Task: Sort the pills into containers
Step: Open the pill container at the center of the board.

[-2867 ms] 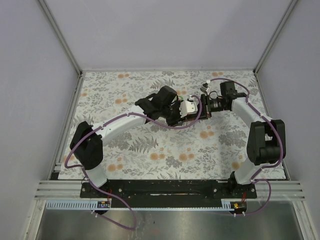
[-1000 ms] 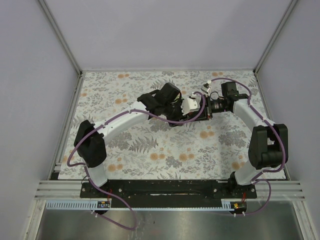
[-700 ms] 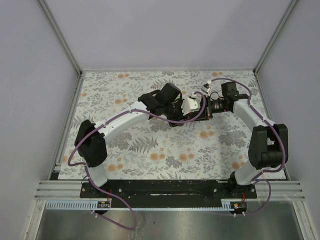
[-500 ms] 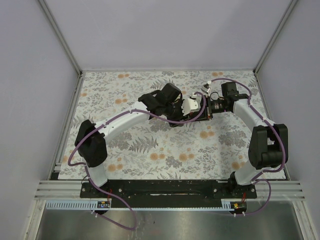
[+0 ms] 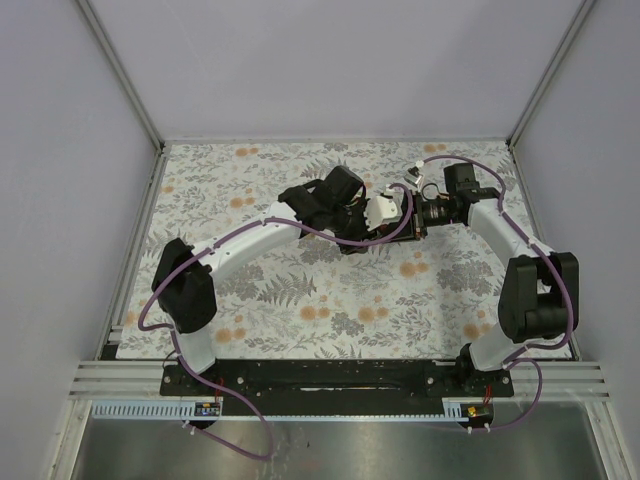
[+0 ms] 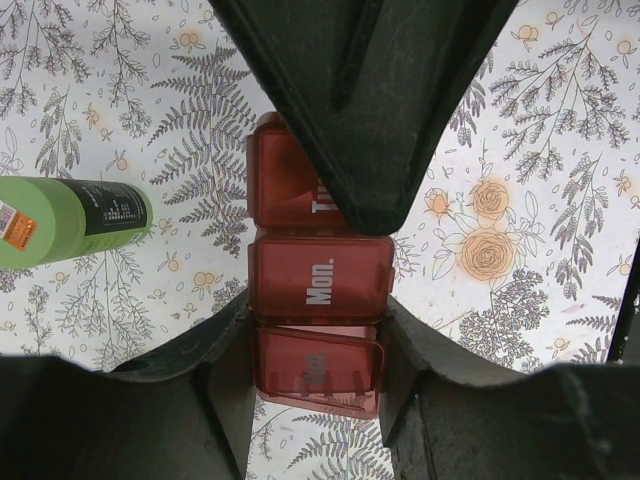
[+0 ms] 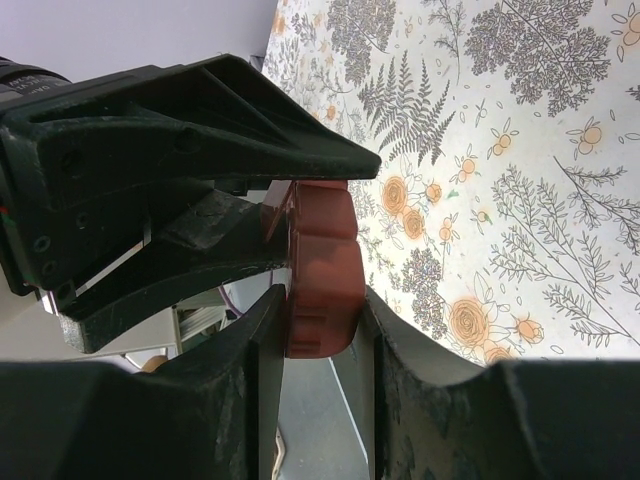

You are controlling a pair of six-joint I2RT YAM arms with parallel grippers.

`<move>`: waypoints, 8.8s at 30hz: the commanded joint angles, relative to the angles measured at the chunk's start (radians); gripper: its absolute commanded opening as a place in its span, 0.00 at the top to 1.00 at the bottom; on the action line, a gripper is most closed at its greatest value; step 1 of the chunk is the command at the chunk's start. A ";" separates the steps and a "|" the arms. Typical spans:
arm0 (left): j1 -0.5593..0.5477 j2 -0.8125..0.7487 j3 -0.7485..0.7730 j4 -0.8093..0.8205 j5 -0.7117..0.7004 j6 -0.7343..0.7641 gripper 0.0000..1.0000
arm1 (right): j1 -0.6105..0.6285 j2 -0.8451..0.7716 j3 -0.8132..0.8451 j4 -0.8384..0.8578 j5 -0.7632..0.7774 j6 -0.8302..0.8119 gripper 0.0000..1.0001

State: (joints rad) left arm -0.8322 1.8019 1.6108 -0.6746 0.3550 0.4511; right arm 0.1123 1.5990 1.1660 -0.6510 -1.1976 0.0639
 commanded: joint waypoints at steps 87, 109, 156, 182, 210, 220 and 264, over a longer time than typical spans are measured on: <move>0.120 -0.274 -0.371 0.523 0.168 -0.124 0.11 | -0.060 -0.070 -0.098 0.445 -0.132 0.407 1.00; 0.125 -0.228 -0.244 0.445 0.187 -0.144 0.16 | -0.060 -0.070 -0.123 0.507 -0.128 0.452 1.00; 0.100 -0.016 0.161 -0.135 0.366 0.083 0.54 | -0.060 -0.088 -0.128 0.424 -0.117 0.357 1.00; 0.130 -0.006 0.215 -0.148 0.412 0.011 0.27 | -0.060 -0.094 -0.109 0.318 -0.131 0.244 1.00; 0.053 -0.084 0.055 0.020 0.087 0.006 0.49 | -0.060 -0.096 -0.114 0.318 -0.129 0.246 1.00; 0.057 -0.056 0.127 -0.051 0.127 0.014 0.76 | -0.060 -0.097 -0.120 0.320 -0.132 0.240 1.00; 0.166 0.054 0.284 -0.152 0.309 -0.031 0.55 | -0.062 -0.071 -0.071 0.159 -0.180 0.085 1.00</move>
State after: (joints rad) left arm -0.6792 1.8442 1.8404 -0.8532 0.6174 0.4397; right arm 0.0513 1.5410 1.0515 -0.4728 -1.3479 0.1776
